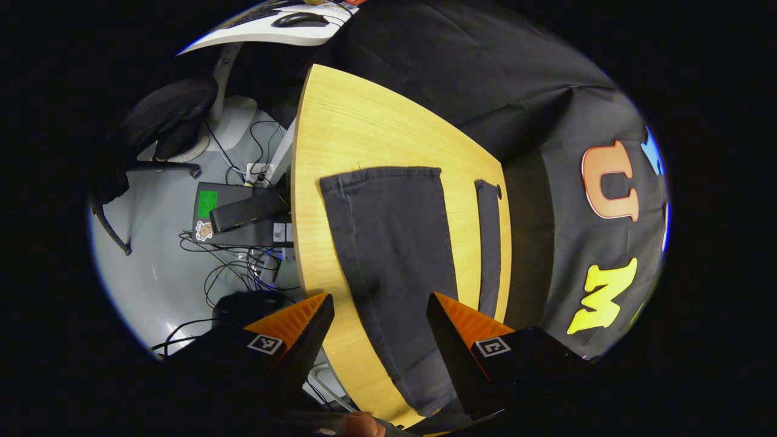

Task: Grasp the waist and the cuffs of the jeans and fold them to make the two legs overlap; first hold the waist and fold one-third of the jeans toward the cuffs, then hold the cuffs and fold the remaining one-third in the same direction to finish folding.

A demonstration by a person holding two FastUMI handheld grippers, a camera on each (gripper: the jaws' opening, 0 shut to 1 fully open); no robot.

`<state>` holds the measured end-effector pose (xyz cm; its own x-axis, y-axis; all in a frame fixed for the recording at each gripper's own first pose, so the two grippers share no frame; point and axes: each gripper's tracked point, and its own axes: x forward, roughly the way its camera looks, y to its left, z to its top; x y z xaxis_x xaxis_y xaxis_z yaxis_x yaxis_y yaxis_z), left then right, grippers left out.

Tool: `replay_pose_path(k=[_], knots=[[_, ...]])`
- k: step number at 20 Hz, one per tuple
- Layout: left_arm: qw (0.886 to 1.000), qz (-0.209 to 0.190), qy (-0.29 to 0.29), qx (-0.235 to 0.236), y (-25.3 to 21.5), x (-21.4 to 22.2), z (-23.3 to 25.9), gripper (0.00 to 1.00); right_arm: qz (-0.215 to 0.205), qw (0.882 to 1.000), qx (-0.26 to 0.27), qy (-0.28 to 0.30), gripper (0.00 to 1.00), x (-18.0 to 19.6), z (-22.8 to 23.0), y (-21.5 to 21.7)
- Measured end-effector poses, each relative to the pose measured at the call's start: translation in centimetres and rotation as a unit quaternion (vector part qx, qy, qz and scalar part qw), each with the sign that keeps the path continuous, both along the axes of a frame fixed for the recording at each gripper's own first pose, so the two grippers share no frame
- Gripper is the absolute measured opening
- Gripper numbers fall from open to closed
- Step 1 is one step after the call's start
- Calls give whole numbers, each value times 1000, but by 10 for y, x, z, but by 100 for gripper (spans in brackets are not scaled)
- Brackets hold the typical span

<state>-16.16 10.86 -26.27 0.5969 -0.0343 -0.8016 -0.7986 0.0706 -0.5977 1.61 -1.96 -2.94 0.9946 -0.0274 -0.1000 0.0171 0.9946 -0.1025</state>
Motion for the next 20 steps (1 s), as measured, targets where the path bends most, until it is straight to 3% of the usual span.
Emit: replay_pose_path(k=[3,8,14,16,17,18,20], knots=[[1000,9,5,-2,20,1,-10,99,-18,1000,2,11,96,0,-6,-9],[1000,-10,-5,26,35,24,-12,99,-37,999,-9,26,97,-3,-16,-22],[998,-12,-56,36,45,55,-12,99,-57,998,-18,33,97,-4,-18,-31],[998,-10,-58,34,48,58,-22,95,-60,997,-23,33,97,-3,-18,-33],[998,2,-64,27,50,61,-22,75,-62,997,-25,34,97,-2,-19,-34],[998,14,-57,21,52,63,-24,81,-64,997,-27,34,97,0,-18,-34],[998,16,-53,7,54,73,-27,77,-68,997,-27,36,97,1,-19,-35]])
